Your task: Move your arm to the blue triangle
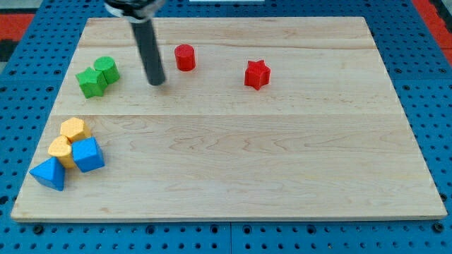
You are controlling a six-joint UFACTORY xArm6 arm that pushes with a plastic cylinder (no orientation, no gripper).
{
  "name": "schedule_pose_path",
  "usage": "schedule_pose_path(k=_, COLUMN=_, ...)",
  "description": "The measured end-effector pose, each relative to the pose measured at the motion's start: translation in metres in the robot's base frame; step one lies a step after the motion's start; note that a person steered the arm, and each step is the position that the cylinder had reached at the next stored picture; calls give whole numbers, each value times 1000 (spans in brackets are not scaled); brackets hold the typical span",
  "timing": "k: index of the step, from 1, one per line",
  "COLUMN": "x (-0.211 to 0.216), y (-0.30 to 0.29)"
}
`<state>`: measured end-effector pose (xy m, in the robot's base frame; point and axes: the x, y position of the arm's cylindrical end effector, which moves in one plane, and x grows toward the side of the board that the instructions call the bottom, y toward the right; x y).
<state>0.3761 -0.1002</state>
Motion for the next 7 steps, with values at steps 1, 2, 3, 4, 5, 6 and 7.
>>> schedule_pose_path(k=1, x=57, y=42)
schedule_pose_path(k=2, x=134, y=42)
schedule_pose_path(k=3, x=211, y=30)
schedule_pose_path(k=4, x=241, y=-27)
schedule_pose_path(k=5, x=241, y=-126)
schedule_pose_path(k=6, x=238, y=-203)
schedule_pose_path(k=7, x=234, y=-204)
